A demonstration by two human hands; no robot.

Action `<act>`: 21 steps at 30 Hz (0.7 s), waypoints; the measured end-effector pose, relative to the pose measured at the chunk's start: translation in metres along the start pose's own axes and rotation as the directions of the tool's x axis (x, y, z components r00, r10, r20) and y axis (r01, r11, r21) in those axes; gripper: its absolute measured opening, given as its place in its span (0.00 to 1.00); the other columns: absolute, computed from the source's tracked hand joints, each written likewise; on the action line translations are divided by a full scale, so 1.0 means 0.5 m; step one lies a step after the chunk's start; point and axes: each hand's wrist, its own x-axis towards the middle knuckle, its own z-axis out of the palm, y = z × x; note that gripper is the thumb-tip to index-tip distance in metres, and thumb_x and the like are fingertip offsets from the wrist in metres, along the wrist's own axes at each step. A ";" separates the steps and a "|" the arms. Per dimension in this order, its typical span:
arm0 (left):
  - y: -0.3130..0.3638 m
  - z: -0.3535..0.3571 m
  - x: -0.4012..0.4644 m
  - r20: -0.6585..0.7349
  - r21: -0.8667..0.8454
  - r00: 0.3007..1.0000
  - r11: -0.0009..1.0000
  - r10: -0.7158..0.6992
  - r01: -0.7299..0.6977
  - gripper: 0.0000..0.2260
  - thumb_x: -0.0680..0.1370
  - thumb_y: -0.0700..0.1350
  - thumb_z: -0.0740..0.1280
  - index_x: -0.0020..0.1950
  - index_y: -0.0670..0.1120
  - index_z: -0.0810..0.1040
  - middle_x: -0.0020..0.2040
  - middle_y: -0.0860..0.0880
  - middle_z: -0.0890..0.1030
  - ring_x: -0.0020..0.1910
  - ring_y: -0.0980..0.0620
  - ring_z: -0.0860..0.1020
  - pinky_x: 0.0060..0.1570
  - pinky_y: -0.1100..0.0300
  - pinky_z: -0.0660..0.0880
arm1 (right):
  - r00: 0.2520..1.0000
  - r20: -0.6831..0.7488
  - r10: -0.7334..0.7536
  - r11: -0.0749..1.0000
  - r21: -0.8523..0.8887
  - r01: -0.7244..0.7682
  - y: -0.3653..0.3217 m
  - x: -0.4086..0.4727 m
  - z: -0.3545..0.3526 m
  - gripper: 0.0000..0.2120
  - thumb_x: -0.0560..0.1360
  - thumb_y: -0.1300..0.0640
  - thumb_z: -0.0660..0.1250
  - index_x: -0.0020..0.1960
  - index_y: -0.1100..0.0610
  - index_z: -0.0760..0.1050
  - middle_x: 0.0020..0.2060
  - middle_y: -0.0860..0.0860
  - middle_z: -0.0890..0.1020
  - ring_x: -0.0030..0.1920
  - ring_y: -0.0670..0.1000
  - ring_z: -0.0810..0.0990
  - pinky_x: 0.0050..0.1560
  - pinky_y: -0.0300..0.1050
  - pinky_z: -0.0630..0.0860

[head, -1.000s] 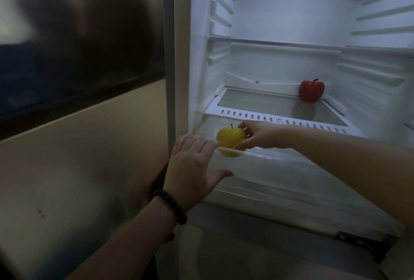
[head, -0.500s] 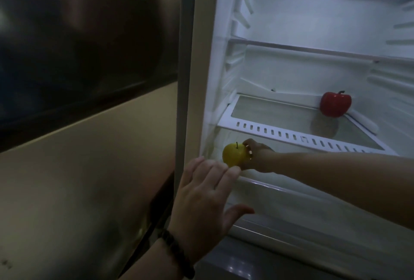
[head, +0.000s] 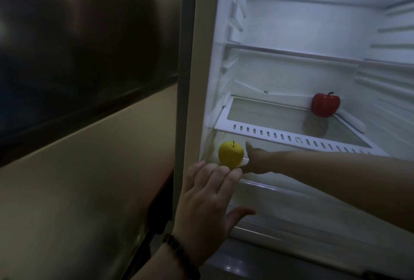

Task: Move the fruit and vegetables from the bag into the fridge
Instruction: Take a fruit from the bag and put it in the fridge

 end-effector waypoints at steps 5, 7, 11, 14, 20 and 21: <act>0.003 -0.008 0.001 0.012 -0.015 1.000 1.000 0.001 -0.001 0.27 0.72 0.65 0.64 0.62 0.48 0.75 0.54 0.51 0.77 0.56 0.50 0.73 0.64 0.50 0.64 | 0.996 0.055 0.066 0.996 -0.063 -0.062 -0.020 -0.078 -0.015 0.38 0.73 0.32 0.57 0.75 0.54 0.57 0.72 0.53 0.64 0.70 0.56 0.65 0.70 0.54 0.63; 0.004 -0.011 0.002 0.028 -0.023 1.000 1.000 -0.004 0.005 0.27 0.72 0.65 0.64 0.62 0.49 0.74 0.54 0.51 0.78 0.56 0.50 0.74 0.64 0.50 0.63 | 0.999 0.029 0.033 0.999 -0.016 -0.033 -0.027 -0.106 -0.021 0.35 0.73 0.31 0.53 0.71 0.52 0.65 0.69 0.52 0.70 0.67 0.54 0.69 0.69 0.54 0.64; 0.007 -0.018 0.003 0.046 -0.047 0.999 0.999 -0.017 0.019 0.27 0.70 0.64 0.67 0.62 0.48 0.74 0.54 0.50 0.78 0.56 0.49 0.74 0.64 0.49 0.63 | 0.994 -0.105 -0.007 0.985 0.173 0.026 -0.051 -0.191 -0.018 0.31 0.76 0.33 0.49 0.69 0.51 0.69 0.69 0.52 0.70 0.68 0.52 0.68 0.70 0.54 0.62; 0.016 -0.025 0.004 0.082 -0.046 0.995 0.997 -0.057 0.060 0.29 0.69 0.63 0.68 0.63 0.47 0.74 0.56 0.49 0.77 0.59 0.47 0.73 0.66 0.47 0.62 | 0.966 -0.260 -0.002 0.976 0.208 0.058 -0.064 -0.247 0.005 0.26 0.80 0.40 0.49 0.69 0.54 0.69 0.67 0.53 0.73 0.66 0.52 0.70 0.66 0.48 0.64; 0.033 -0.046 0.001 0.165 0.016 0.983 0.997 -0.077 0.075 0.32 0.72 0.60 0.67 0.71 0.46 0.67 0.67 0.47 0.72 0.70 0.46 0.65 0.73 0.47 0.48 | 0.889 -0.454 0.056 0.998 0.016 -0.055 -0.054 -0.361 0.076 0.29 0.80 0.40 0.49 0.73 0.58 0.59 0.73 0.54 0.63 0.74 0.53 0.59 0.72 0.51 0.57; 0.037 -0.054 0.000 0.188 0.031 0.979 0.997 -0.076 0.072 0.33 0.73 0.59 0.66 0.73 0.46 0.63 0.70 0.46 0.69 0.72 0.46 0.61 0.73 0.47 0.45 | 0.881 -0.469 0.064 0.997 -0.013 -0.080 -0.050 -0.379 0.091 0.31 0.79 0.39 0.49 0.75 0.58 0.55 0.75 0.53 0.58 0.75 0.51 0.53 0.74 0.52 0.52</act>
